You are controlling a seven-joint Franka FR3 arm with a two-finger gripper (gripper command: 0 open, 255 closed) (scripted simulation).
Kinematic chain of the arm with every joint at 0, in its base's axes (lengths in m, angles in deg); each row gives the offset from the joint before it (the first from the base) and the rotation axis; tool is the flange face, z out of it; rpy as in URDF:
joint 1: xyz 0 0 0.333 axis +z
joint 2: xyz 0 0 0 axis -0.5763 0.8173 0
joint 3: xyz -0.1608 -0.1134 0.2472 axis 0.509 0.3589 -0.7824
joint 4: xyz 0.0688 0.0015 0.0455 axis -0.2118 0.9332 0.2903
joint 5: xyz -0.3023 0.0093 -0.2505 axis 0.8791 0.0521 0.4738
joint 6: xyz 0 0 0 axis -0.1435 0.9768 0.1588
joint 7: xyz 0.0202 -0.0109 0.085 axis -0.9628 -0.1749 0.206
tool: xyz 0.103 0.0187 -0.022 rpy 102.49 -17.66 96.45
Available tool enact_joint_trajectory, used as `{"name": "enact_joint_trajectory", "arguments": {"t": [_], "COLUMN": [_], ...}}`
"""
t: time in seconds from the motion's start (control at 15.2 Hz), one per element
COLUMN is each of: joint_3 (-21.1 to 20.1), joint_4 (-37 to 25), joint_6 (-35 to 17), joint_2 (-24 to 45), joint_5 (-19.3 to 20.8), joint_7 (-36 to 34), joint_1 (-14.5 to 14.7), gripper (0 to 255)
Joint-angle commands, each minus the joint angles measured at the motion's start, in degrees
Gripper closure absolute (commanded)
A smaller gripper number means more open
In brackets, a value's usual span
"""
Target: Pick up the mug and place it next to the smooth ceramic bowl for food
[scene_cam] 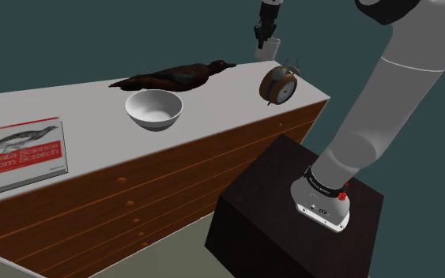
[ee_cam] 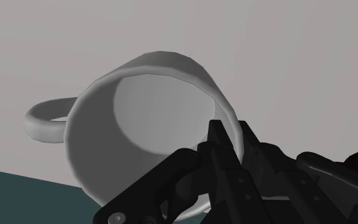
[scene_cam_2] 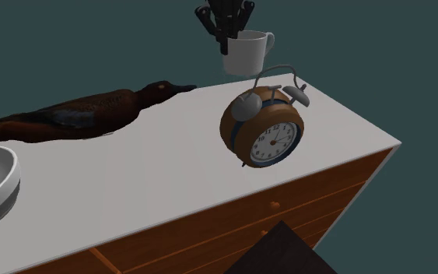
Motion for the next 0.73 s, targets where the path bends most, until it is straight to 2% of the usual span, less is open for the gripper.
{"name": "enact_joint_trajectory", "arguments": {"t": [0.0, 0.66], "joint_3": [-0.66, -7.37], "joint_4": [2.84, 17.47], "joint_6": [-0.54, -1.99], "joint_2": [-2.41, -15.50], "joint_5": [0.98, 4.85], "joint_7": [-2.11, -16.85], "joint_1": [1.28, 8.04], "gripper": [255, 255]}}
